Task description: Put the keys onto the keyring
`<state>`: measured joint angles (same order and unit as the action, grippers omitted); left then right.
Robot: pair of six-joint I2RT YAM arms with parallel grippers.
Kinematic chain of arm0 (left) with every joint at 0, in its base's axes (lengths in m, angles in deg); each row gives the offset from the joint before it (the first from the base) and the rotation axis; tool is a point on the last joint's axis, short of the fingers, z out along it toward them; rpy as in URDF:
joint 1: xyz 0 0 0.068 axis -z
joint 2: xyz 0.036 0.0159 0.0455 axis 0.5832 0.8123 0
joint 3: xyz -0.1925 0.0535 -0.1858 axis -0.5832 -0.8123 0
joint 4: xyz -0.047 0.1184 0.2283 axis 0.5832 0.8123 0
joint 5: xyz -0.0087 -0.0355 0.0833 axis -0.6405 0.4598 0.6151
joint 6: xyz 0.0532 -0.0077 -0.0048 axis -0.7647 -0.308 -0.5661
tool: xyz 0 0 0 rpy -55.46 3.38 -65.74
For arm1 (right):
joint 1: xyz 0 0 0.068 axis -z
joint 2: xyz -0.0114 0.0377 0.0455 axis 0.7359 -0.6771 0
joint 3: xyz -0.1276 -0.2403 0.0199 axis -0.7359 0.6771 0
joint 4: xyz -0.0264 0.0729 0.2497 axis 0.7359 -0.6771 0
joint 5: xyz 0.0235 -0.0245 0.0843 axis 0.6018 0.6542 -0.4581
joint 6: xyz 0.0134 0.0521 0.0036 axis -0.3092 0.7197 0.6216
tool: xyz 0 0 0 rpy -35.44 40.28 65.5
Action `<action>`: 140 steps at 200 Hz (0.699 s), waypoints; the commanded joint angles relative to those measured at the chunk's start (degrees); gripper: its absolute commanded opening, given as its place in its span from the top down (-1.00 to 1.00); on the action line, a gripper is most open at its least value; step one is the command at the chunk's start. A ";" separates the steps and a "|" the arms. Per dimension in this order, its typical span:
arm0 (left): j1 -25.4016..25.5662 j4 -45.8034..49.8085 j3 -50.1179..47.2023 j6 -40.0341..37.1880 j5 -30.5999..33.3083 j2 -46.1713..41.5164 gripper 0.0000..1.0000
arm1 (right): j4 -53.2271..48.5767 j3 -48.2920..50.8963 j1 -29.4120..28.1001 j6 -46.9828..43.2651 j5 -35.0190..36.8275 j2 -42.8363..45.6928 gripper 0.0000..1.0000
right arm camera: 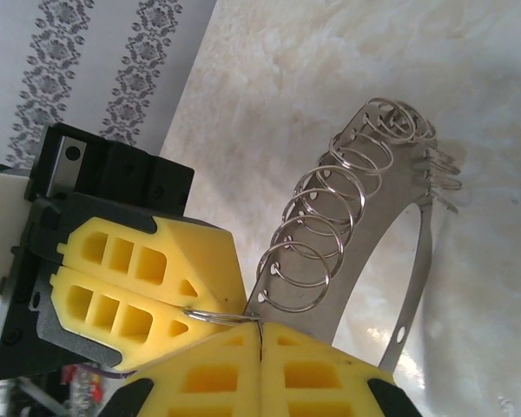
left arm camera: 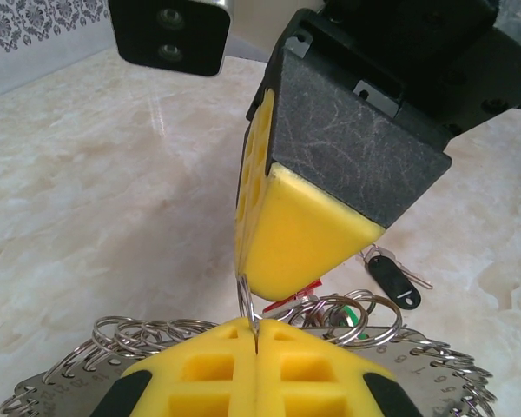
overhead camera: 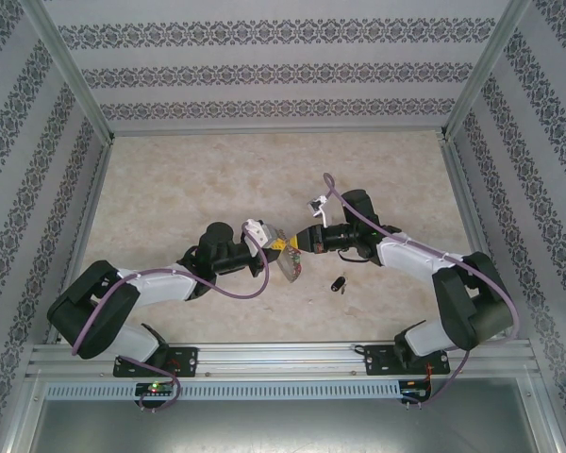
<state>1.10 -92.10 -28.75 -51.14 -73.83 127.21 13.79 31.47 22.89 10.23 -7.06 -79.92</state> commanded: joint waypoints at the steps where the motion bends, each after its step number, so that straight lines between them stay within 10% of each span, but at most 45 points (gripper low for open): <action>1: 0.67 -10.15 0.28 0.72 -1.36 -0.25 1.00 | -1.06 0.26 0.15 2.94 -2.33 -3.41 1.00; 108: 0.60 -12.31 -2.61 0.33 3.42 1.62 1.00 | 2.12 -2.35 0.15 4.79 -5.47 2.51 1.00; 140: 0.68 -8.52 -2.48 -0.67 3.35 1.11 0.66 | 1.59 -1.90 0.15 4.23 -4.15 4.81 1.00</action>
<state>1.12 -100.19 -30.98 -51.18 -70.99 128.39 14.86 30.45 23.59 15.83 -10.47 -77.96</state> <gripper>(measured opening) 0.151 0.060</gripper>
